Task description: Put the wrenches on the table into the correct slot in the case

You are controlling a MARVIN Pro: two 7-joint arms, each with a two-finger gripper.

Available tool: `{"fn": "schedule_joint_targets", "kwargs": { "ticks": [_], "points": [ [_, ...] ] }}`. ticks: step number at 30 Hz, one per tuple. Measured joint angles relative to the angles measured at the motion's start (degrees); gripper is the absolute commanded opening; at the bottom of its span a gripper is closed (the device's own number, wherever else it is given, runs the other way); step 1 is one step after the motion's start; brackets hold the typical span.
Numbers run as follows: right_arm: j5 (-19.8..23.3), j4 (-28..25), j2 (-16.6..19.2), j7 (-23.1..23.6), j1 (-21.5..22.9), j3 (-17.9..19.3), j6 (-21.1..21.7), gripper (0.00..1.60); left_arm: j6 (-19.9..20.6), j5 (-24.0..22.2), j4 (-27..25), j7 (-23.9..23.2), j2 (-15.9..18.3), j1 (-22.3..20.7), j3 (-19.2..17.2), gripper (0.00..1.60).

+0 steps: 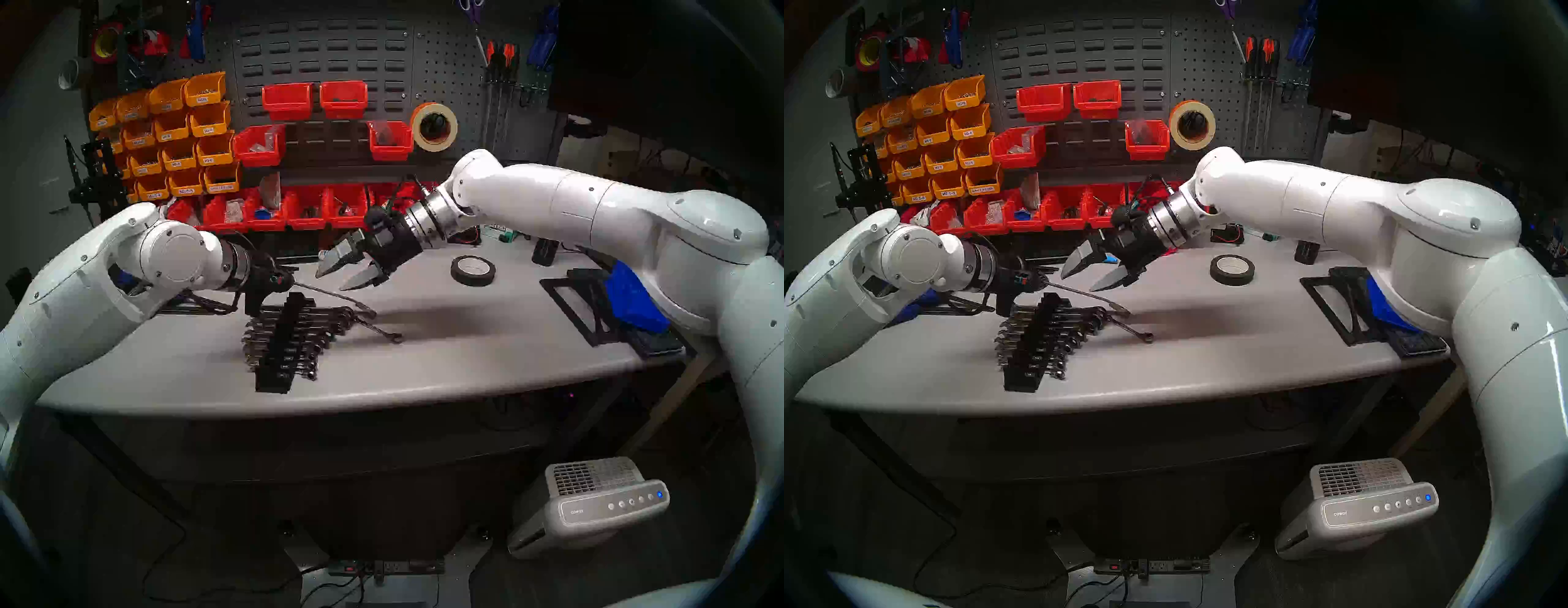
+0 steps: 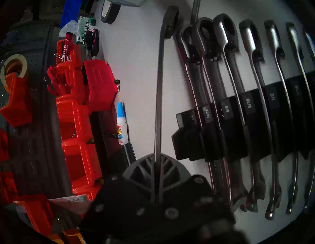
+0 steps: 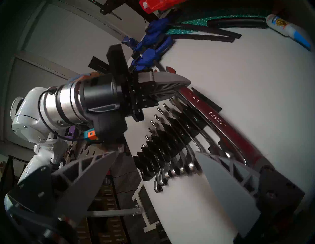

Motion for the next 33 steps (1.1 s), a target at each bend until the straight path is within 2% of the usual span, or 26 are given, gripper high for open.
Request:
{"fn": "schedule_joint_targets", "kwargs": {
  "ticks": [8, 12, 27, 33],
  "points": [
    [-0.1, 0.4, 0.8, 0.0, 0.5, 0.4, 0.0, 1.59, 0.6, -0.2, 1.4, -0.9, 0.0, -0.2, -0.2, 0.0],
    [-0.3, 0.3, 1.2, 0.0, 0.6, 0.4, 0.0, 1.52, 1.0, -0.8, 2.2, -1.6, 0.0, -0.5, -0.4, 0.0],
    [-0.6, -0.5, 2.2, 0.0, 0.6, 0.4, 0.0, 1.49, 2.4, -3.4, 3.4, -6.2, -0.1, -1.2, -0.7, 0.0],
    [-0.8, -1.0, 2.8, 0.0, 0.7, 0.4, 0.0, 1.39, 3.0, -4.3, 5.0, -7.9, -0.6, -1.6, -0.8, 0.0]
  ]
}}
